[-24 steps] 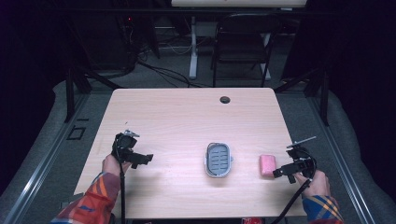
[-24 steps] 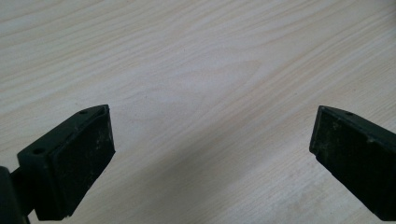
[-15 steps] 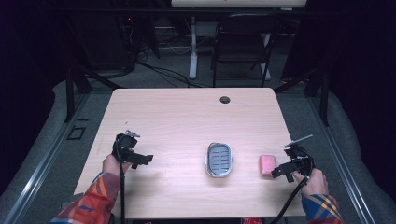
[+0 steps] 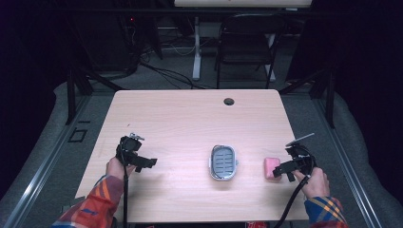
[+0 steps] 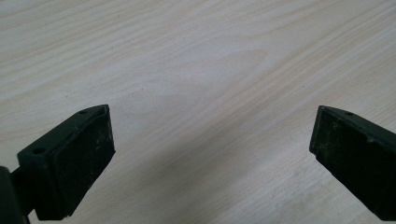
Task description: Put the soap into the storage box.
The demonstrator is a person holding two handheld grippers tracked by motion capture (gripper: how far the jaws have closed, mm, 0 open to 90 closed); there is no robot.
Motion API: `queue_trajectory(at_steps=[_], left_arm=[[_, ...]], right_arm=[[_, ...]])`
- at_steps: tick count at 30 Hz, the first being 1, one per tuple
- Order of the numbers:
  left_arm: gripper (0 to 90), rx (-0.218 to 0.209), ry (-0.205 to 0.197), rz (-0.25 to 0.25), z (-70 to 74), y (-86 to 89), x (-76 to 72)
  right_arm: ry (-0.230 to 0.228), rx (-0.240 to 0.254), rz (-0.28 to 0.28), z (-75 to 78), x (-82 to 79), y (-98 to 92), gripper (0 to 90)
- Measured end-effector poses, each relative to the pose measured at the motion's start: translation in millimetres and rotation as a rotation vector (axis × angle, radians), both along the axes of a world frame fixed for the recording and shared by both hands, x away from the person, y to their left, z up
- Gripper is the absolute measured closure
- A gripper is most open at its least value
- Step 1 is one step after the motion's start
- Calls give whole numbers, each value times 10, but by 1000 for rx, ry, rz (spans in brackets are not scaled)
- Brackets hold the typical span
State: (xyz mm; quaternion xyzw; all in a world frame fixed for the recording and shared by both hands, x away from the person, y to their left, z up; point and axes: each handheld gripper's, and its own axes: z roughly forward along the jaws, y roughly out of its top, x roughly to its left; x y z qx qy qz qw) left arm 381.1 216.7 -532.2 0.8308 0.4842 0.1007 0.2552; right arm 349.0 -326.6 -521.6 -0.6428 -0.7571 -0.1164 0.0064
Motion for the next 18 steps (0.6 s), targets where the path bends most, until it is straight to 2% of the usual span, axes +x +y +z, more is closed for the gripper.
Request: queue_trajectory(at_steps=[1, 3, 6, 10, 11, 12, 15, 16, 17, 18], left_arm=[[0, 1, -5, 0, 12, 1, -7], [0, -3, -13, 5, 19, 6, -17], [1, -13, -3, 16, 9, 19, -13], [0, -5, -26, 5, 29, 1, -23], [0, -5, -25, 2, 31, -4, -23], [0, -5, -19, -2, 28, -9, -19], [0, 1, -19, -9, 19, -21, -8], [0, 2, -19, -10, 18, -23, -6], [0, 2, -18, -13, 19, -22, -3], [0, 2, -20, -14, 20, -21, -2]], right_arm=[[-9, 13, -11, -14, 2, 15, 0], [20, -28, -2, 0, 35, 53, 0], [24, -2, -22, 11, 88, 91, 0], [22, -14, -25, 39, 158, 183, 0], [12, -14, -29, 39, 172, 203, 0], [22, -31, -20, 47, 193, 220, 0], [38, -18, -8, 29, 245, 254, 0], [19, -15, -22, 10, 247, 274, 11], [36, -25, 6, 21, 266, 268, 15], [27, -20, -4, 12, 270, 282, 15]])
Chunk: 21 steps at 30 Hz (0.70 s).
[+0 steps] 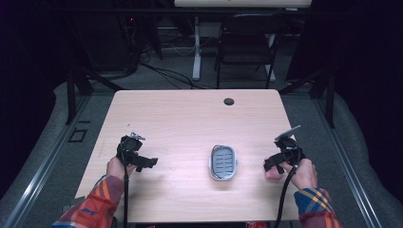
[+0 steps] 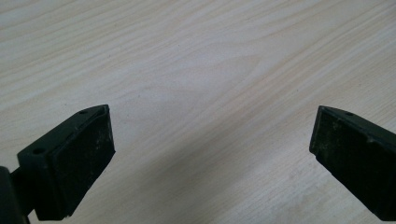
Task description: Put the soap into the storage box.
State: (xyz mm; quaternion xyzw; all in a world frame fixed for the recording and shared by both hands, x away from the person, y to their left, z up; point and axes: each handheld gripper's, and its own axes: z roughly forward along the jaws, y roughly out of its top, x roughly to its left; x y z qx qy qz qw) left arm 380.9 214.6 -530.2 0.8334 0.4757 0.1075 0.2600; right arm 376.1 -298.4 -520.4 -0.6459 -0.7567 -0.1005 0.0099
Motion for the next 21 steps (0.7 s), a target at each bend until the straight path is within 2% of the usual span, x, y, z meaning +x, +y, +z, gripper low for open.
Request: queue_trajectory(at_steps=[4, 5, 6, 8, 9, 11, 12, 13, 16, 21], left_arm=[[0, 0, -3, 2, 0, 0, 0], [0, -3, 4, -3, -1, -6, 1], [0, -2, 2, -4, 1, -10, -1], [0, -3, 1, -7, 9, -16, -6], [0, -3, 1, -7, 9, -16, -6], [0, -4, 2, -6, 9, -18, -6], [0, -4, 2, -3, 5, -20, -4], [0, -6, 5, -4, 1, -22, -1], [0, -8, 10, -6, -3, -23, 3], [0, -7, 13, -11, 1, -24, 2]], right_arm=[[7, -5, 2, -7, 29, 14, 43], [13, -27, -3, -6, 49, 29, 59], [3, -25, -9, -13, 52, 36, 59], [19, -36, 9, -22, 69, 32, 40], [3, -20, -16, -41, 68, 50, 34], [18, -29, 10, -39, 81, 47, 18], [0, -12, -18, -56, 78, 74, 11], [14, -17, 14, -54, 91, 65, 0], [16, -6, 14, -72, 105, 92, 0], [35, -31, 27, -108, 146, 123, 0]])
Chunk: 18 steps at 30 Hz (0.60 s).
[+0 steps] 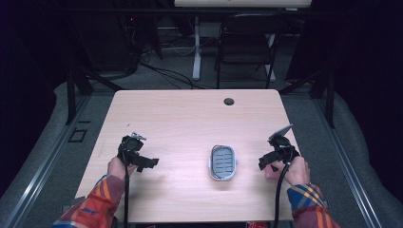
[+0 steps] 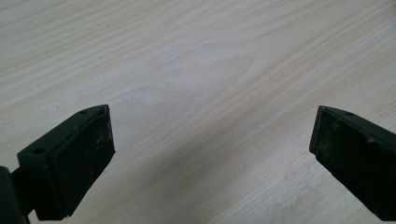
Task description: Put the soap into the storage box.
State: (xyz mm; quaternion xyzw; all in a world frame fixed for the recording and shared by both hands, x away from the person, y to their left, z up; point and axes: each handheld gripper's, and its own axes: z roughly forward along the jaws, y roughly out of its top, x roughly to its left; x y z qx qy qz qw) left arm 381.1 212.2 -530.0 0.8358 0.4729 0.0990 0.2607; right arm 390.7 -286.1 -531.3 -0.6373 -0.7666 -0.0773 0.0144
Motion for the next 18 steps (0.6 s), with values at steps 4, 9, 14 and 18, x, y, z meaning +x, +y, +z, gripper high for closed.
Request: queue_trajectory(at_steps=[4, 9, 14, 18], left_arm=[[1, 2, 6, -3, -3, -3, 2], [1, 2, 8, -5, -6, -7, 3], [1, 6, 10, -6, -7, -13, 3], [2, 7, 11, -7, -8, -14, 3]], right_arm=[[0, -15, -29, -22, 21, 23, 121], [5, -33, -28, -49, 29, 50, 154], [18, -58, -24, -91, 40, 76, 183], [20, -80, -20, -94, 38, 81, 244]])
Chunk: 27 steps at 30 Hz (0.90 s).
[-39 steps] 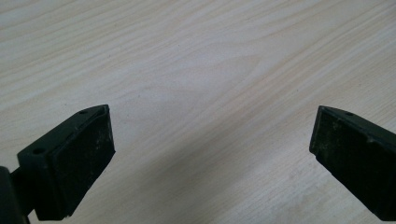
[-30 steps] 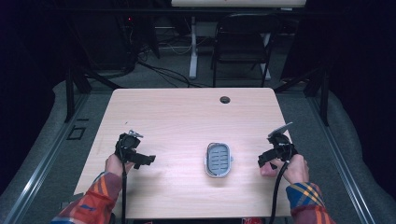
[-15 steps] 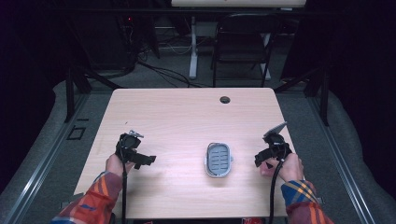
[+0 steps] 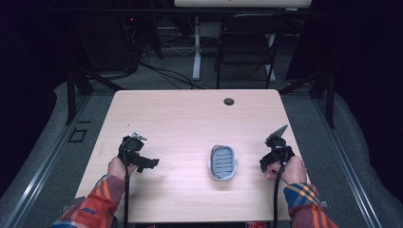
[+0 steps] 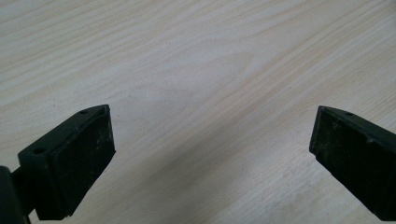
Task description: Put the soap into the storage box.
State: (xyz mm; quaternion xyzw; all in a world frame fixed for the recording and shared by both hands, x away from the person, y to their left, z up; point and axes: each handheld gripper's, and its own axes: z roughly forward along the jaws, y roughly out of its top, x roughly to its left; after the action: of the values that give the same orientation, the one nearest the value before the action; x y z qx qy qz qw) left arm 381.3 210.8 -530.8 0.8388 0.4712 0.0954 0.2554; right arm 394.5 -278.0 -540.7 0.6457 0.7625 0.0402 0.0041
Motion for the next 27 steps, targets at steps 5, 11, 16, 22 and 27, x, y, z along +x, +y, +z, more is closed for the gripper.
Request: queue_trajectory(at_steps=[5, 11, 16, 22, 27], left_arm=[[3, 3, -3, -7, 3, -6, -5], [3, 3, 0, -7, -1, -5, -3], [3, 7, 1, -5, -5, -15, -3], [3, 9, 0, -5, -3, -11, -2], [3, 11, -3, -7, -2, -15, -3]], right_arm=[[10, 2, 4, -5, 3, -31, 288], [18, 7, 10, -19, 5, -47, 336], [50, -12, 31, -11, 20, -71, 343], [49, -23, 43, -10, 19, -61, 370], [45, -4, 38, -23, 14, -61, 371]])
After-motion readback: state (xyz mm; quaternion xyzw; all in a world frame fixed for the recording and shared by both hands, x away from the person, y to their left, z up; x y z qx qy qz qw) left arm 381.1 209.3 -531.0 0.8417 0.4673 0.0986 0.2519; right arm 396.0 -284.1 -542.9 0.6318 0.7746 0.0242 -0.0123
